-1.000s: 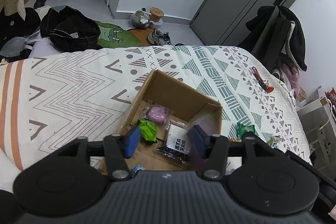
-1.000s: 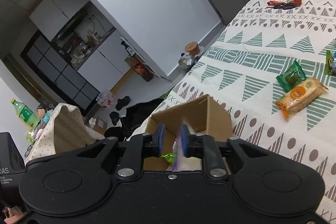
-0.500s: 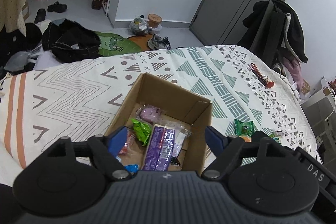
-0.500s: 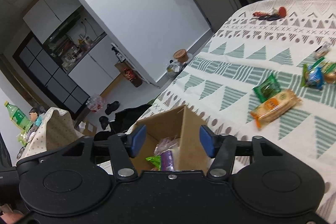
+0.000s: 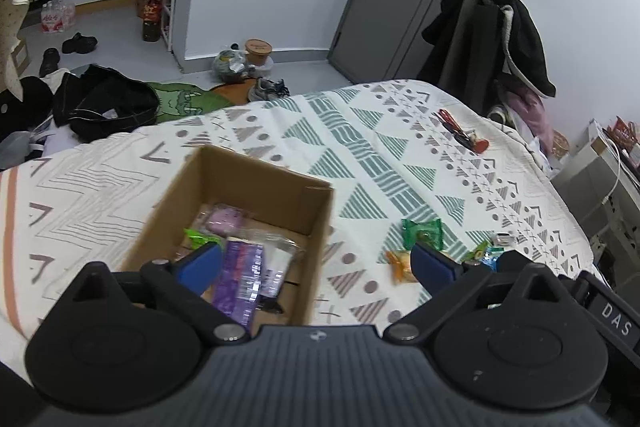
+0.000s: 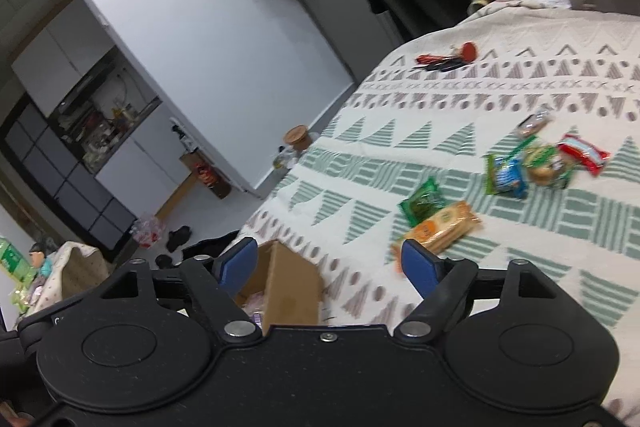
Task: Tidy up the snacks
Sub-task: 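Move both open grippers back to the remaining snacks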
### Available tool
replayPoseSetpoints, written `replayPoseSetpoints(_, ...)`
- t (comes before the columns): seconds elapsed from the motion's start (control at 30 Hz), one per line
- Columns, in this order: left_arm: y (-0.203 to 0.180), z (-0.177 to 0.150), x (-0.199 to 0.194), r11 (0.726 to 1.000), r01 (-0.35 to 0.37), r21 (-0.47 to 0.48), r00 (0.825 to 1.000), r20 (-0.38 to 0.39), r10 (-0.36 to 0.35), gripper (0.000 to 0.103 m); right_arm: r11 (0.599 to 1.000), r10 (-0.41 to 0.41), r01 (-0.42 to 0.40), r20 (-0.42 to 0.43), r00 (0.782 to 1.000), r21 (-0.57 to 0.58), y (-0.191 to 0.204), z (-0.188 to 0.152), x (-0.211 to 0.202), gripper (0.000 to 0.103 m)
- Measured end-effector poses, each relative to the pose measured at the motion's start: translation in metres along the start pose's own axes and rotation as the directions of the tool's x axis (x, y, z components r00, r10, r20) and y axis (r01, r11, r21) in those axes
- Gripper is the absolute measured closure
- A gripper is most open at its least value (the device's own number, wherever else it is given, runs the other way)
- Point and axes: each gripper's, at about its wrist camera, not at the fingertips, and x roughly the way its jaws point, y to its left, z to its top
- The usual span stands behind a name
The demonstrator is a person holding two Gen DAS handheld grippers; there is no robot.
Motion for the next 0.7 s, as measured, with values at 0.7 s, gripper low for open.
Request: replayPoseSetpoints(0.7, -0.097, -0.017, 0.040, 0.994, 0.065, 0.088, 0.998, 0.011, -0.066, 0.003, 0.982, -0.108, 0.098, 0.052, 0.993, 0.162, -0.104, 0.035, -0.036, 0.019)
